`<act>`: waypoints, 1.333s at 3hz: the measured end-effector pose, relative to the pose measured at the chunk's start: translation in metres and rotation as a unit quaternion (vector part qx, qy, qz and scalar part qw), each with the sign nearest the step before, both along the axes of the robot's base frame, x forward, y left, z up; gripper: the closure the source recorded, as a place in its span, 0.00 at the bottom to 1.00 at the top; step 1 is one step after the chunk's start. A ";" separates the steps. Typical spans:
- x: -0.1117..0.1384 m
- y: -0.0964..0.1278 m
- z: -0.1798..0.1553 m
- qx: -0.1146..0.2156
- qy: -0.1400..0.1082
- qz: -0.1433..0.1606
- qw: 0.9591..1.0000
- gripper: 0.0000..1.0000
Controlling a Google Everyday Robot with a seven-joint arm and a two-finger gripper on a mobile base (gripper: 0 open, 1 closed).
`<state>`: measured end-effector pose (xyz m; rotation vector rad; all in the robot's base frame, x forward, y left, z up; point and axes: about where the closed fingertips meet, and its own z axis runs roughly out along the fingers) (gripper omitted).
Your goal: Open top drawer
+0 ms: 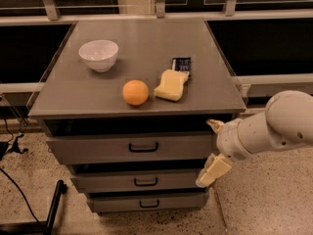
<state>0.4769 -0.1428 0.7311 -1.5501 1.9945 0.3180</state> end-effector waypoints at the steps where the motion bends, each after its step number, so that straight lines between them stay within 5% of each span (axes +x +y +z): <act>1: 0.007 0.006 -0.013 -0.039 0.000 0.024 0.999 0.00; 4: 0.024 0.006 -0.050 -0.105 0.013 0.052 0.993 0.00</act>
Offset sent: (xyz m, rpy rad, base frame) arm 0.0208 0.0080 -0.0469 -0.2436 0.0131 0.1266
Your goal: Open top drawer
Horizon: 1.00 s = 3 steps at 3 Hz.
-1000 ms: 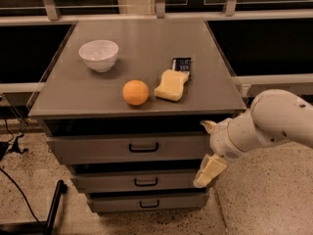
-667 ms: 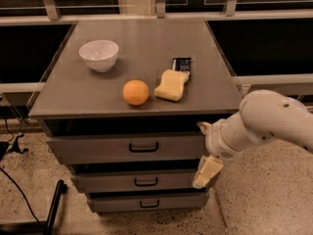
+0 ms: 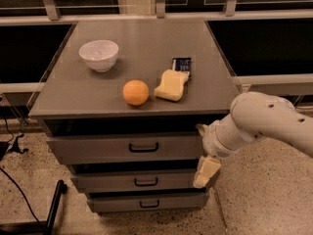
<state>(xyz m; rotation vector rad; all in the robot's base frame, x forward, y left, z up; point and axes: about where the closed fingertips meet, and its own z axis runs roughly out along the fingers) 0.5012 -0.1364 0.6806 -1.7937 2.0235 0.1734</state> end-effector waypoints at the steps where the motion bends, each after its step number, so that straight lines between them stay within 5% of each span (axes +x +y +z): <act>1: 0.026 0.004 -0.021 -0.003 0.008 0.001 1.000 0.00; 3: 0.023 0.007 -0.023 -0.006 0.028 0.000 1.000 0.00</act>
Offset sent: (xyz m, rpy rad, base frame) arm 0.0338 0.0024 -0.0208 -0.0113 0.0054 -0.0046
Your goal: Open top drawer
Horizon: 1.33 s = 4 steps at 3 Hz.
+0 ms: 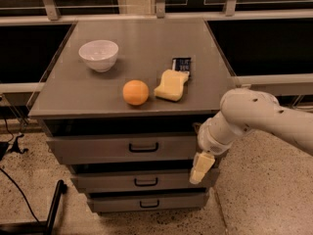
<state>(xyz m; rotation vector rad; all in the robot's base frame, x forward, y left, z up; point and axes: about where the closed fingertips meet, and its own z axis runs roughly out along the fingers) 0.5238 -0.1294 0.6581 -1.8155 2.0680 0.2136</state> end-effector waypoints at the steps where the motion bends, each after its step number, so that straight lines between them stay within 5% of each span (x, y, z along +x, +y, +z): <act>1: -0.007 0.001 -0.003 0.002 0.025 -0.002 1.000 0.00; 4: -0.026 -0.003 0.002 0.019 0.064 -0.013 0.998 0.00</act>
Offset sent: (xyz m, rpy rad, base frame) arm -0.0318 -0.0045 -0.0051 0.0687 0.2069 -0.0531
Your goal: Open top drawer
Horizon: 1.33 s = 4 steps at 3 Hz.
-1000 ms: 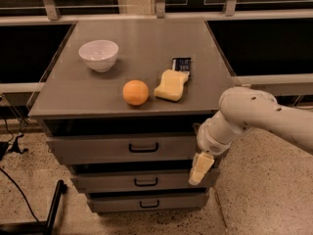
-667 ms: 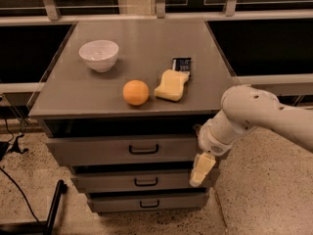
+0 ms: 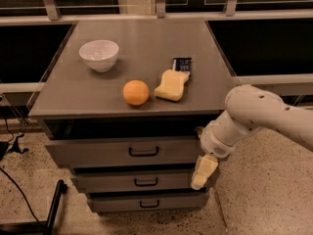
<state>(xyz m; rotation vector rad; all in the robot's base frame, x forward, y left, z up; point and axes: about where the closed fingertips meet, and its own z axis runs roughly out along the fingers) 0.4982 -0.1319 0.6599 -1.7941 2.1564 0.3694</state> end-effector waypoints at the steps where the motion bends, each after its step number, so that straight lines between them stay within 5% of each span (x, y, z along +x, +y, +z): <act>1: -0.008 0.000 0.003 0.008 0.011 -0.003 1.000 0.00; 4: -0.029 0.007 0.002 0.039 0.030 0.007 0.999 0.00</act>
Offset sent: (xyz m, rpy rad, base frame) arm -0.1051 -0.0146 0.0157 0.3714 0.2346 -0.1400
